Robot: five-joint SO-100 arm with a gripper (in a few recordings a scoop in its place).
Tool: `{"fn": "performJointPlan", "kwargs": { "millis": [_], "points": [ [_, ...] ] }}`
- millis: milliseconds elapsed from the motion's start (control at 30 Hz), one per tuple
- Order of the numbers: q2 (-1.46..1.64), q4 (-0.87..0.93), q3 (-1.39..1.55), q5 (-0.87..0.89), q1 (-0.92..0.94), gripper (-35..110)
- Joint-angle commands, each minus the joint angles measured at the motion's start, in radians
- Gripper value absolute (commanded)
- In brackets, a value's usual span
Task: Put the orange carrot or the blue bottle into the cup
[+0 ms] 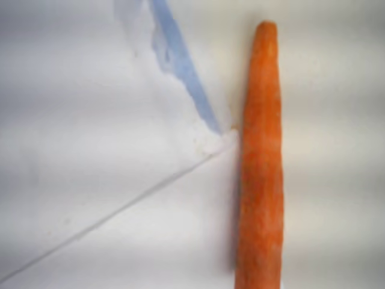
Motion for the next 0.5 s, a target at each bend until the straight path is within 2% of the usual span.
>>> {"fn": "performJointPlan", "kwargs": {
  "millis": [0,467],
  "points": [
    [0.149,-0.011,-0.025,0.012,0.012,45],
    [-0.121,-0.025,-0.169,0.011,0.02,45]
  ]
}}
